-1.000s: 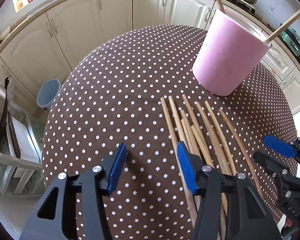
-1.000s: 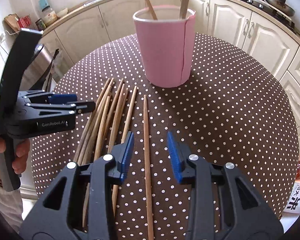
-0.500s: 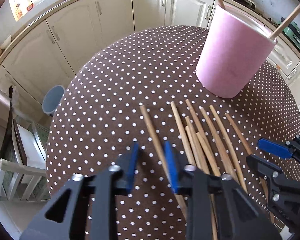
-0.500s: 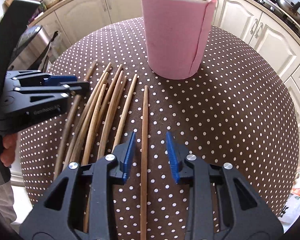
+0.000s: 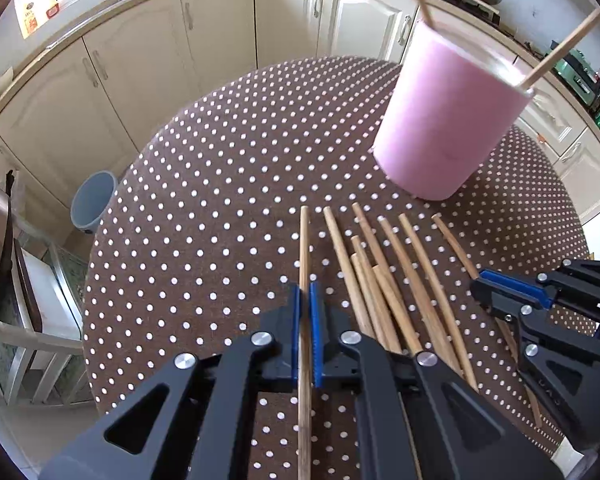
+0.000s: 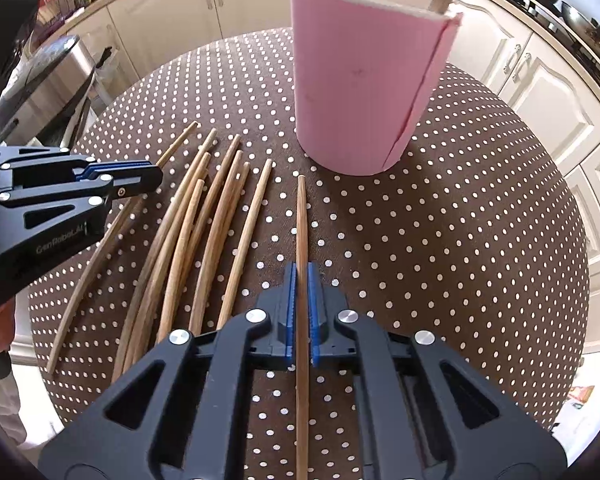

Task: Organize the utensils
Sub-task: 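Carry the chopstick over the pink cup and release it with the right gripper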

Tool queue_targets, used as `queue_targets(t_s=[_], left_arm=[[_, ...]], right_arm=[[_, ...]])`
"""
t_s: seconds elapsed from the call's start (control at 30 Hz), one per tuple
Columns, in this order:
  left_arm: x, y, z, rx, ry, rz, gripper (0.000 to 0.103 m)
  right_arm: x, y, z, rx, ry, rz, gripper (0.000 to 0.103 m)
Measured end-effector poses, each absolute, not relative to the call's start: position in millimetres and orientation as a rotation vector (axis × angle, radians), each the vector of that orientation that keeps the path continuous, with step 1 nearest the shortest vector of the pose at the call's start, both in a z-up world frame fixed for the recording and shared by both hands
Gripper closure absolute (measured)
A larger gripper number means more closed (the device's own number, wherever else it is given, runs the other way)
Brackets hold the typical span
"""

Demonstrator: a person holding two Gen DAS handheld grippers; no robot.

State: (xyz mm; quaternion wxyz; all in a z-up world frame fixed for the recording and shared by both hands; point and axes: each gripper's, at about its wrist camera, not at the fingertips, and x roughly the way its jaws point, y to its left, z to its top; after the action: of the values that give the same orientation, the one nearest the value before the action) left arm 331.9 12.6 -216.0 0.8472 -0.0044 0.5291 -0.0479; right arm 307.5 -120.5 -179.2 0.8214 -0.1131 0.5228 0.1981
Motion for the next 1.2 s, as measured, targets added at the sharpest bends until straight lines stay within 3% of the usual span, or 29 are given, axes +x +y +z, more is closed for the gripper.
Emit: queue_targets(t_s=[0.57,1.2], left_arm=[[268,8,-89,-0.034,0.849,-0.237,0.097],[259,-9,-13,-0.064,0.630,-0.307,0.097]], right_arm=[[263,-154,-75,-0.065,0.823,0.474,0.097],[234,-163,9,-0.002,0.493,0.440,0.097]])
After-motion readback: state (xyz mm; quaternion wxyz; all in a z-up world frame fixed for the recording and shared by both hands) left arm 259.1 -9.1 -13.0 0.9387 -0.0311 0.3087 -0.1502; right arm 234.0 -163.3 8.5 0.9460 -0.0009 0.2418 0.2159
